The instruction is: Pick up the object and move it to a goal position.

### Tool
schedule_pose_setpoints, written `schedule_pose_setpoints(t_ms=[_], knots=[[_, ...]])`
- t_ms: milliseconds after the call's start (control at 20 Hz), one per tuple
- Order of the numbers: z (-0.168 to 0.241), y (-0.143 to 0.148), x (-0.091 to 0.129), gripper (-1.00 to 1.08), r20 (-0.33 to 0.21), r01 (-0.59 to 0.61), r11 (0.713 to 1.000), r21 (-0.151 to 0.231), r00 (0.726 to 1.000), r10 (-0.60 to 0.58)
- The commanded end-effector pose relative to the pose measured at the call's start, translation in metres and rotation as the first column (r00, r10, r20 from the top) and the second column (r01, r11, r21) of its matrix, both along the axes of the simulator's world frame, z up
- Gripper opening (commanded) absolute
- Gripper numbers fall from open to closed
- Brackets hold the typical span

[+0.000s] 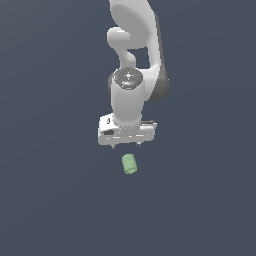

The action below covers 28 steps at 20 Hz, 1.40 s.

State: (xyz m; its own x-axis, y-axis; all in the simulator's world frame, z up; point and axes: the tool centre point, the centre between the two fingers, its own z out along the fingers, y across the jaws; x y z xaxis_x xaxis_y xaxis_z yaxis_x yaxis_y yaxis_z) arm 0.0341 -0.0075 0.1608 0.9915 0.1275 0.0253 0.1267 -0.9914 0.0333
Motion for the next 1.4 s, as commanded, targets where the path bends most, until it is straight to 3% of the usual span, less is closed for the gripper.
schedule_pose_setpoints(t_ms=[0,550,1000,1350], knots=[[-0.016,0.003,0.007,1.00,-0.008,-0.029,1.000,0.005,1.000,0.030],[-0.066,0.013,0.024,1.00,-0.028,-0.115,0.993,0.028,0.993,0.115],[-0.075,0.014,0.024,1.00,-0.030,-0.118,0.993,0.029,0.992,0.119],[-0.109,0.014,0.023,1.00,-0.029,-0.120,0.992,0.030,0.992,0.121]])
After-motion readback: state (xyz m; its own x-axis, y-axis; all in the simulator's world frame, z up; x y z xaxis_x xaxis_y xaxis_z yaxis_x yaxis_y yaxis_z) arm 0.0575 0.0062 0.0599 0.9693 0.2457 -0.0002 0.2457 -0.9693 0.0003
